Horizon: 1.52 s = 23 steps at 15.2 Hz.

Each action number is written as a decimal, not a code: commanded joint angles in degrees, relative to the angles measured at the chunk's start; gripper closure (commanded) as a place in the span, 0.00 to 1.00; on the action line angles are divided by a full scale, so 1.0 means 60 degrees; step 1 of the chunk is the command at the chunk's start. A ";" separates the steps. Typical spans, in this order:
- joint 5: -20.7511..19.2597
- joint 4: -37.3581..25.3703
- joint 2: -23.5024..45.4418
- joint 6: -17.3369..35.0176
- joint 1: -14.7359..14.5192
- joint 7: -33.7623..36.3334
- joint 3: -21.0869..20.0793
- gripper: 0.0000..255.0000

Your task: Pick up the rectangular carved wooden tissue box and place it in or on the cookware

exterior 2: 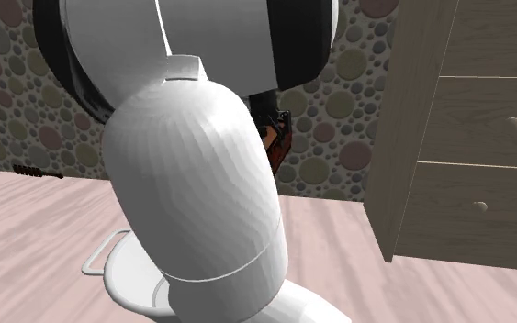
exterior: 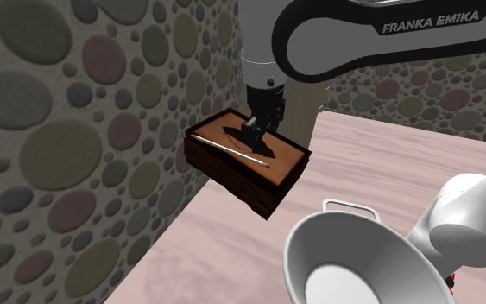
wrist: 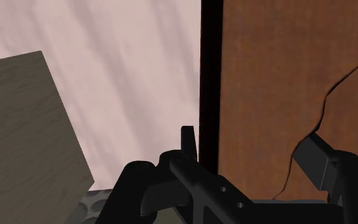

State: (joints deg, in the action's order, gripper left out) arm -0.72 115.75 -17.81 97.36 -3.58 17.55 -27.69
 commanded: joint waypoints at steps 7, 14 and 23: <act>0.1076 0.2162 -0.3016 -0.0691 -0.0829 -0.0181 0.0373 1.00; 0.1766 0.3373 -0.5464 -0.1945 -0.1764 0.0077 0.0530 1.00; 0.2582 0.4172 -0.8122 -0.3864 -0.2953 0.0859 0.0416 1.00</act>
State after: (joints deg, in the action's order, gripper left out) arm 14.19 140.30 -65.41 74.82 -20.76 22.18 -24.91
